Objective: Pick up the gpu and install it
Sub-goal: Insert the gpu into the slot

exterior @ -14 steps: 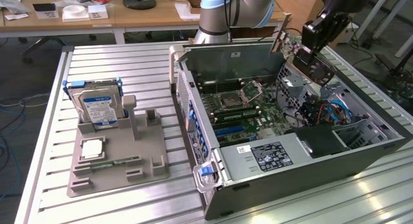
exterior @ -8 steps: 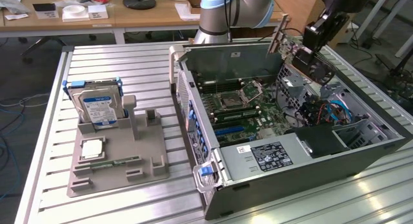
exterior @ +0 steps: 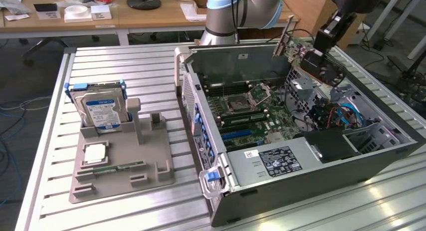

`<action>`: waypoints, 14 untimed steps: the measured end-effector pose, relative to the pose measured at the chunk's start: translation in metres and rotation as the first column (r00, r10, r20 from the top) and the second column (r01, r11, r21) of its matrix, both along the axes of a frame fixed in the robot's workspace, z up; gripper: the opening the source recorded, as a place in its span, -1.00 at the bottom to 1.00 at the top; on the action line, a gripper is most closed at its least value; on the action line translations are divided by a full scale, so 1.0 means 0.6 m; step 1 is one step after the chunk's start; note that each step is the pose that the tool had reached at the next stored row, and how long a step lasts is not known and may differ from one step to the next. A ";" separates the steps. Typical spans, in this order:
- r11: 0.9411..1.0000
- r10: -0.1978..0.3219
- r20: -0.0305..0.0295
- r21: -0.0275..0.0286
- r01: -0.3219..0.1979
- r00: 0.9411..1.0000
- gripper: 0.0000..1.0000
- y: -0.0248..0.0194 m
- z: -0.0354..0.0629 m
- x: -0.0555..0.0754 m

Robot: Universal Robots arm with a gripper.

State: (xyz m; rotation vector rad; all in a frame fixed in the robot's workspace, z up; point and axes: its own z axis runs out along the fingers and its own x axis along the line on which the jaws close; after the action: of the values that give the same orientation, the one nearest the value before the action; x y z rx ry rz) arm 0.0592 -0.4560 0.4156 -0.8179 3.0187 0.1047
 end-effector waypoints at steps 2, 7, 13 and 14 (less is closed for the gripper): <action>1.000 0.029 0.000 0.000 -0.029 1.000 -0.47 0.0001 0.000 0.000; 0.995 0.100 0.000 0.000 -0.100 0.995 -0.47 0.0005 -0.001 0.000; 0.983 0.183 0.000 0.000 -0.183 0.983 -0.47 0.0011 -0.001 0.000; 0.980 0.197 0.000 0.000 -0.197 0.980 -0.47 0.0012 -0.002 0.000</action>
State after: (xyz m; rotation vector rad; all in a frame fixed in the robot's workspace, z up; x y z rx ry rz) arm 0.0592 -0.4553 0.4147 -1.1153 2.9289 0.1064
